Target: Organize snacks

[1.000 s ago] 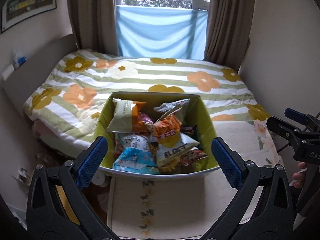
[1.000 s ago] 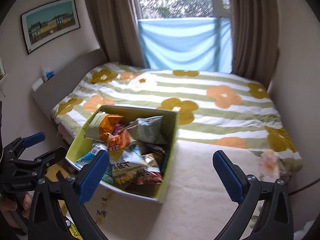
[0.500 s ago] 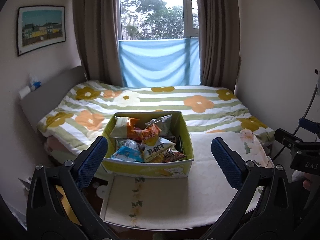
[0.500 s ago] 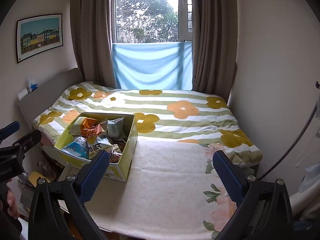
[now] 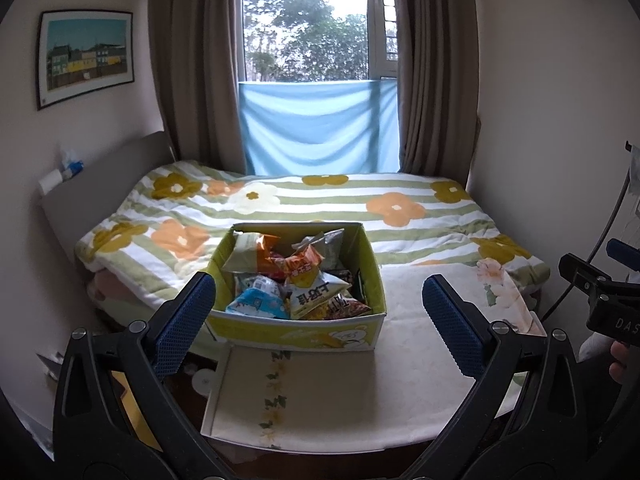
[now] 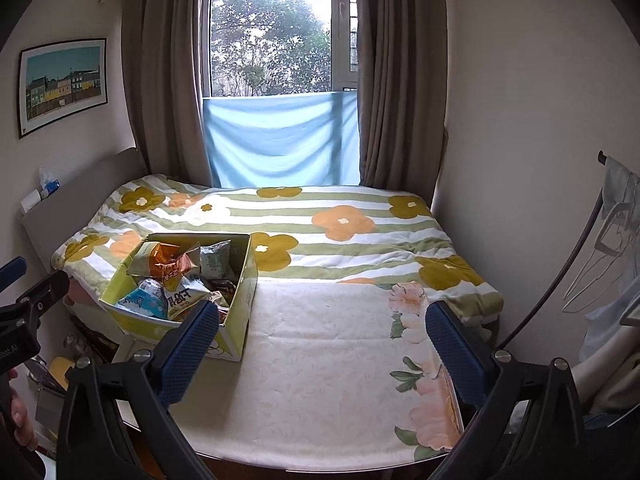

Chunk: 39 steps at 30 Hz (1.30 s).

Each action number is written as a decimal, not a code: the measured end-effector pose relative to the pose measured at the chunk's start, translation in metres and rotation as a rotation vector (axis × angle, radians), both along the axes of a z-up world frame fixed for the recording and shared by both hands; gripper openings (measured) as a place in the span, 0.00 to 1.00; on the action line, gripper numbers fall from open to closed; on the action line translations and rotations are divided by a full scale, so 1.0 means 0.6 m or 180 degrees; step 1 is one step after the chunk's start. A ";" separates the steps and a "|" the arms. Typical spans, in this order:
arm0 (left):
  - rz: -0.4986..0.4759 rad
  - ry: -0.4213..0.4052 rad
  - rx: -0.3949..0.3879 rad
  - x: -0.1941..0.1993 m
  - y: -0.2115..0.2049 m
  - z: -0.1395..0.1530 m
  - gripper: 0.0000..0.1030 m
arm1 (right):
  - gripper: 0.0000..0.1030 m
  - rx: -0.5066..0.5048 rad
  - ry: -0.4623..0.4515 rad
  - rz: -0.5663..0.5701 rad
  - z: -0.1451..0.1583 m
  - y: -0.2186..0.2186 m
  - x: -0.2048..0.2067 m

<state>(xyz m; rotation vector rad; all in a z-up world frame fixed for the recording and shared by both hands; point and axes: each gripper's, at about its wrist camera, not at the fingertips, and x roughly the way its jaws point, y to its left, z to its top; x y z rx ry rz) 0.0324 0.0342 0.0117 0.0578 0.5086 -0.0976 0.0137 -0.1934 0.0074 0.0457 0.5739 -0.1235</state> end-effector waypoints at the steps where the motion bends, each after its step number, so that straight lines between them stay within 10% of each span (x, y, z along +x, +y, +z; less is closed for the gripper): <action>1: -0.0005 -0.0004 -0.0005 0.000 0.000 0.000 1.00 | 1.00 0.0012 -0.0004 0.0000 0.000 0.001 -0.001; 39: 0.0000 -0.0055 -0.0006 0.014 0.022 -0.004 1.00 | 1.00 0.0010 -0.0011 -0.0111 0.001 0.019 0.007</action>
